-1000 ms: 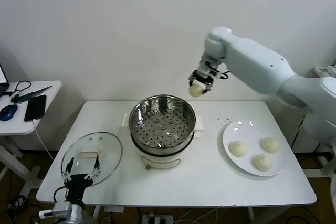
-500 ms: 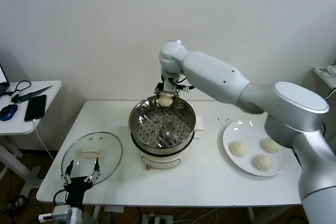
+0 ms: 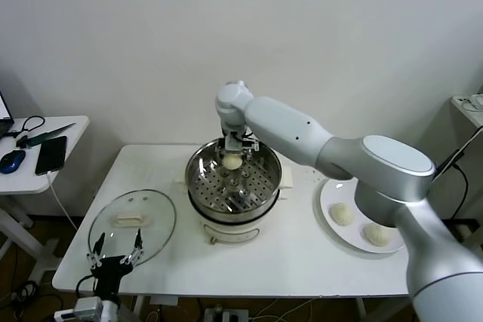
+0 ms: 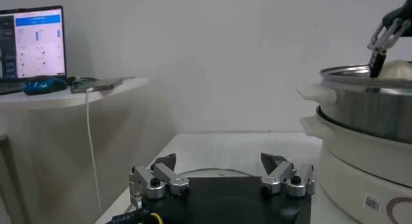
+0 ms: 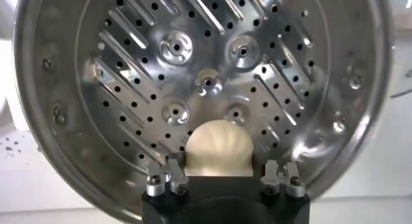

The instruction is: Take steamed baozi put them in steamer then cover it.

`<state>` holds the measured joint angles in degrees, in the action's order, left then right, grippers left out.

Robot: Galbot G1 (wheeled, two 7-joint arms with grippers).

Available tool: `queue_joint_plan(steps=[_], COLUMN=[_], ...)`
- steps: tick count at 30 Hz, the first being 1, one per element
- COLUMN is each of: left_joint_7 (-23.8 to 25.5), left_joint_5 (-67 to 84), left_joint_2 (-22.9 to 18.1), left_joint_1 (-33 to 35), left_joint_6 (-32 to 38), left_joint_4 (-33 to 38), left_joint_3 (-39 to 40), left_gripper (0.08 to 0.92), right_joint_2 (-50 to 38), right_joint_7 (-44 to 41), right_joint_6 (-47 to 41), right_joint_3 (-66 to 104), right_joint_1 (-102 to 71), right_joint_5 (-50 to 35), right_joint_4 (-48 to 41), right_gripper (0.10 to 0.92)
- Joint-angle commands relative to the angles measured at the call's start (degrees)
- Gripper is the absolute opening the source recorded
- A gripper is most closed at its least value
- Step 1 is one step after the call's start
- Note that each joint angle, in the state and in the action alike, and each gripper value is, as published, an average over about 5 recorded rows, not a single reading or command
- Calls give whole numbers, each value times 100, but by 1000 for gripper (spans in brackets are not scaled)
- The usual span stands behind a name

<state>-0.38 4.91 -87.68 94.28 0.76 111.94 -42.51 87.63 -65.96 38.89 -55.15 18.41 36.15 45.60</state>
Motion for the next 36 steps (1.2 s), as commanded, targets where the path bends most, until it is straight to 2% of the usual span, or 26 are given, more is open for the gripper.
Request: queue_joint_plan(steps=[1, 9, 18, 24, 31, 36], left_joint_7=[-13, -24, -54, -64, -132, -52], left_joint_5=[3, 15, 15, 15, 116, 136], left_joint_2=[-4, -8, 12, 5, -15, -6], left_joint_1=[6, 8, 48, 41, 38, 77], left_joint_6=[-14, -20, -45, -83, -157, -160], left_joint_4=[-6, -20, -28, 22, 94, 205], left_joint_3=[5, 3, -10, 7, 48, 54], left_gripper=[823, 823, 823, 823, 823, 823], right_joint_2=[121, 6, -458, -1399, -2857, -3675], right_joint_7=[27, 34, -141, -387, -214, 193], right_joint_6=[21, -73, 24, -343, -1874, -2805], right_joint_3=[-1, -39, -65, -508, -1596, -1960], right_joint_1=[-114, -126, 381, 1167, 2245, 2312], right_joint_5=[125, 32, -527, -1877, -4572, -5188], right_joint_4=[-154, -95, 540, 1491, 2073, 2112], right_gripper=[681, 814, 823, 823, 823, 823])
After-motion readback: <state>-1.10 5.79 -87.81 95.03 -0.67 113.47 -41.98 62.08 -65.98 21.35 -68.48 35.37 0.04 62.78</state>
